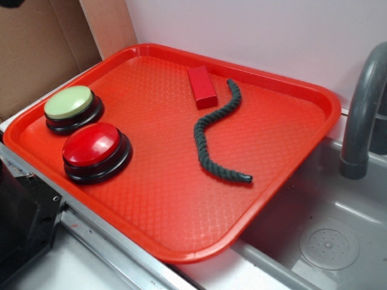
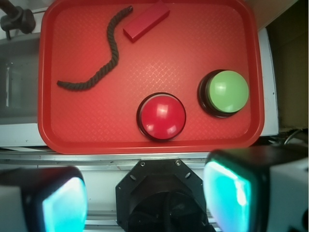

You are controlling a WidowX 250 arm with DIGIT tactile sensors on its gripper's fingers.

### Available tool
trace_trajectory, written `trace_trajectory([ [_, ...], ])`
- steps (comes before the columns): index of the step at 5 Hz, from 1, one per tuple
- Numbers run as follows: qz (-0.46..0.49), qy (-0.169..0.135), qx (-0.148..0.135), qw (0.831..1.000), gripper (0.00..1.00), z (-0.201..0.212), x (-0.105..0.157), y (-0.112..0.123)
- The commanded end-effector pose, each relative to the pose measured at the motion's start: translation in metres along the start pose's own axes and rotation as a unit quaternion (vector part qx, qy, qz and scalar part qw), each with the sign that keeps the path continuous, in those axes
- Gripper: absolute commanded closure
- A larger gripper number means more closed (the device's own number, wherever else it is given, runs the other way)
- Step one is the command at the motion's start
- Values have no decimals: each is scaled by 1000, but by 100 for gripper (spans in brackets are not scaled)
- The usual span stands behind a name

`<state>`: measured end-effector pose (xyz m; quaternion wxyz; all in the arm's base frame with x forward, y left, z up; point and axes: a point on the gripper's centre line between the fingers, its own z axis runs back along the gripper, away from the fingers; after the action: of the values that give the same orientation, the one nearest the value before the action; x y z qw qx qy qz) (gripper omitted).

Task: Push the red button.

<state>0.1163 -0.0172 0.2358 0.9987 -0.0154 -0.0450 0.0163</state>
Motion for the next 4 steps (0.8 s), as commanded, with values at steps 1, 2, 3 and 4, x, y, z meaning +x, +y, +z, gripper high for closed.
trace_trajectory([
  [1, 0, 0, 0, 1000, 0, 0, 0, 0],
  [2, -22, 14, 59, 998, 0, -50, 1, 15],
  [3, -82, 33, 97, 991, 0, -99, -3, 11],
  [4, -111, 37, 98, 988, 0, -150, 1, 14],
])
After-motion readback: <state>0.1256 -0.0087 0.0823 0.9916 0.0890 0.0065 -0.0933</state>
